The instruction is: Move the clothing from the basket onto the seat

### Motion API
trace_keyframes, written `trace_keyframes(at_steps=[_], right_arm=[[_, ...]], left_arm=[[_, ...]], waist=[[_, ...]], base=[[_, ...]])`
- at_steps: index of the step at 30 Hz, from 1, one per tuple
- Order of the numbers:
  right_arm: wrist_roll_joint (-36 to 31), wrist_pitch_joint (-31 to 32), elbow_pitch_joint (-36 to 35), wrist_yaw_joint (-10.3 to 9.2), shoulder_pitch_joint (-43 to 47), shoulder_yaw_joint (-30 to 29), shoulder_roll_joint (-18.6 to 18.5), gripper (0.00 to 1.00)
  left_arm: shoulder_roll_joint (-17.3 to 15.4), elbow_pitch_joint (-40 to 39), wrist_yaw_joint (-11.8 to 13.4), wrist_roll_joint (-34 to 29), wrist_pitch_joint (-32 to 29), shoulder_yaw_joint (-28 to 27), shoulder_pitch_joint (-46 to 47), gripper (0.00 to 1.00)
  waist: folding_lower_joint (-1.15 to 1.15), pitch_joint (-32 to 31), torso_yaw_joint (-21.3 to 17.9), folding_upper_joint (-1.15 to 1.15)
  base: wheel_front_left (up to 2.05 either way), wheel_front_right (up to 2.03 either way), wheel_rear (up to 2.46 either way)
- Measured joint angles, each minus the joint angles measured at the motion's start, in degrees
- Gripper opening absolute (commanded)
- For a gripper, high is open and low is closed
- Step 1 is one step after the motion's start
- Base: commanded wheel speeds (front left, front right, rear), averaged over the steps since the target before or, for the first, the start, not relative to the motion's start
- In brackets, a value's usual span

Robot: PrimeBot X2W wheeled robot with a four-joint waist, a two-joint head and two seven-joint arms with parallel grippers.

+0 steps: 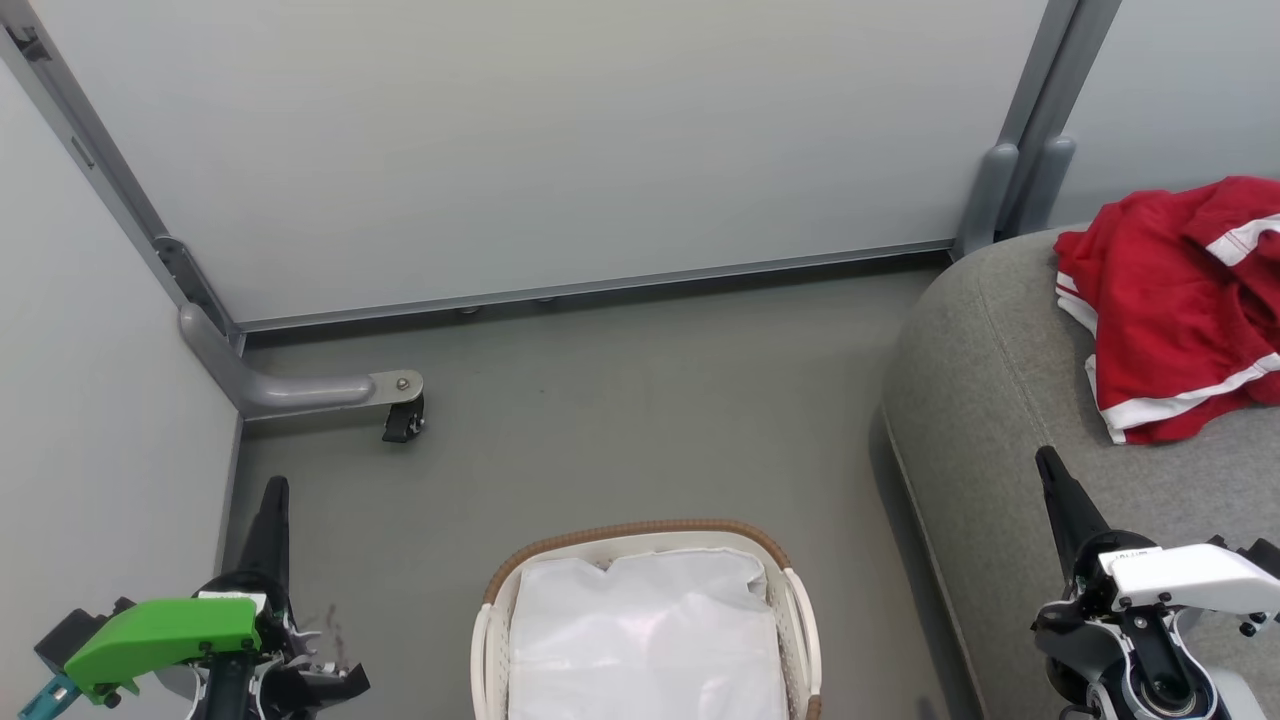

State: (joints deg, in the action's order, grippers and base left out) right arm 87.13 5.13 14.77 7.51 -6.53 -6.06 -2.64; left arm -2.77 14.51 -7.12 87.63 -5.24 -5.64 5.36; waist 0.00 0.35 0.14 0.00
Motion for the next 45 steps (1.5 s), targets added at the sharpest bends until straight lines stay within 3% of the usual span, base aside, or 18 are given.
trace_keyframes(at_steps=[14,45], right_arm=[[5.2,1.5,-0.7,0.0,0.0,-0.4,0.0,0.0],[5.2,1.5,-0.7,0.0,0.0,-0.5,0.0,0.0]], left_arm=[[0.0,-0.4,-0.2,4.7,-1.3,-0.8,0.6,0.0],[0.0,-0.4,-0.3,4.7,-1.3,-0.9,0.6,0.0]], waist=[[0.0,-0.2,-0.1,0.0],[0.0,-0.2,-0.1,0.0]], base=[[0.0,0.0,0.0],[0.0,0.0,0.0]])
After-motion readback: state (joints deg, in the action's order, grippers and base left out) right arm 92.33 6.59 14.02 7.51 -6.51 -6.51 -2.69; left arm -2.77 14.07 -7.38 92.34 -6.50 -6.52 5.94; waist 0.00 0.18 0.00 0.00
